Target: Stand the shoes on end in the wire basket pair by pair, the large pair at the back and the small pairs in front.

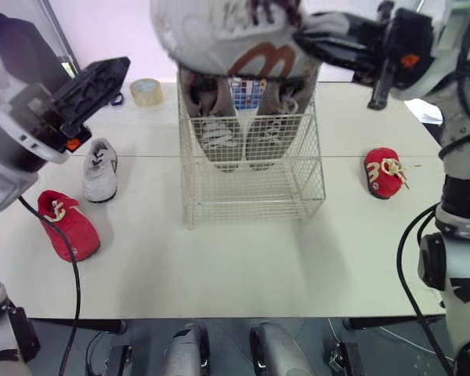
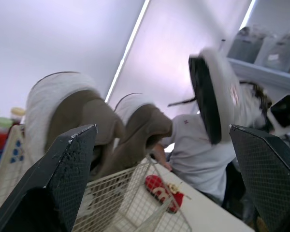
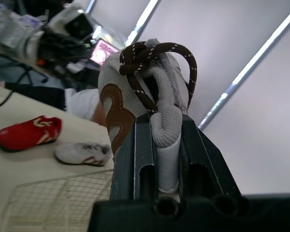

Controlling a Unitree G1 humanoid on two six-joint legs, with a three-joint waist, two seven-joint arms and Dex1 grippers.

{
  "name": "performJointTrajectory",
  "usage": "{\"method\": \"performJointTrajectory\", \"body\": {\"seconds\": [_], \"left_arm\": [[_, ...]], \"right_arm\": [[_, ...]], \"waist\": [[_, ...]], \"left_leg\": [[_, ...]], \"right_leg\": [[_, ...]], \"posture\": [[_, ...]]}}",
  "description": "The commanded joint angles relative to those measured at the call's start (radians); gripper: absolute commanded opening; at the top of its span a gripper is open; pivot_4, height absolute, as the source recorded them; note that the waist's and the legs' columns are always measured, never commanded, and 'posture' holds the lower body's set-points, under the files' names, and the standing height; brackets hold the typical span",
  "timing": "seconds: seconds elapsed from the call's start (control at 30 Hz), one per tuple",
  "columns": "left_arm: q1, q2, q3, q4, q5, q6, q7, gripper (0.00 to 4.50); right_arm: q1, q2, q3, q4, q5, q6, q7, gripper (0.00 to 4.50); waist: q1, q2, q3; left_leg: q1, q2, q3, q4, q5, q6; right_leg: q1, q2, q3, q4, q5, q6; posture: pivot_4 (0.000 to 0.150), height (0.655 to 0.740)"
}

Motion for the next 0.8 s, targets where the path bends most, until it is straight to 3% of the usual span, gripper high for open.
{"method": "performJointTrajectory", "body": {"seconds": [0.03,0.27,0.37,0.57,0.6,0.67,0.8], "left_arm": [[-0.044,-0.020,-0.032,-0.009,-0.045,-0.010,0.015,4.50],[-0.059,-0.051,-0.091,-0.012,-0.076,0.011,0.000,4.50],[-0.050,-0.054,-0.088,-0.006,-0.086,0.014,-0.014,3.62],[-0.018,-0.037,-0.082,-0.014,-0.078,0.029,-0.068,0.57],[-0.011,-0.037,-0.082,-0.020,-0.070,0.029,-0.078,0.32],[-0.005,-0.056,-0.078,-0.019,-0.067,0.005,-0.059,0.31],[-0.004,-0.135,-0.052,-0.028,-0.065,-0.082,0.012,0.31]], "right_arm": [[0.001,0.027,-0.009,-0.064,0.033,0.017,-0.013,0.02],[0.044,0.065,0.022,-0.116,0.003,0.015,-0.030,0.02],[0.054,0.067,0.026,-0.130,0.003,0.019,-0.035,0.00],[0.072,0.075,0.013,-0.145,0.029,0.061,-0.052,0.00],[0.077,0.077,0.005,-0.146,0.049,0.087,-0.058,0.00],[0.096,0.091,-0.036,-0.134,0.121,0.167,-0.099,0.00],[0.169,0.136,-0.161,-0.103,0.315,0.332,-0.231,1.76]], "waist": [[0.000,0.000,0.000],[0.000,0.000,0.000],[0.001,0.000,0.000],[0.000,0.000,0.000],[0.000,0.000,0.000],[0.001,0.000,0.000],[0.007,-0.001,-0.001]], "left_leg": [[0.000,0.000,0.000,0.000,0.000,0.000],[0.000,-0.001,0.001,0.000,0.000,0.000],[0.000,0.000,0.001,0.000,0.000,0.000],[0.000,-0.001,0.001,0.001,0.000,0.001],[0.000,-0.001,0.001,0.001,0.000,0.001],[0.000,-0.001,0.001,0.001,0.000,0.001],[0.000,-0.001,0.000,0.002,0.000,0.001]], "right_leg": [[0.000,0.000,0.000,0.000,0.000,0.000],[0.000,-0.001,-0.002,0.000,0.000,0.000],[0.000,-0.001,-0.002,0.000,0.000,0.000],[0.000,-0.001,-0.002,0.000,0.000,0.000],[0.000,-0.001,-0.002,0.000,0.000,0.000],[0.000,-0.001,-0.002,0.000,0.000,0.000],[0.001,-0.002,-0.003,0.000,0.000,0.000]], "posture": [[0.150,0.7400],[0.150,0.7400],[0.150,0.7400],[0.150,0.7400],[0.150,0.7400],[0.150,0.7400],[0.150,0.7400]]}}
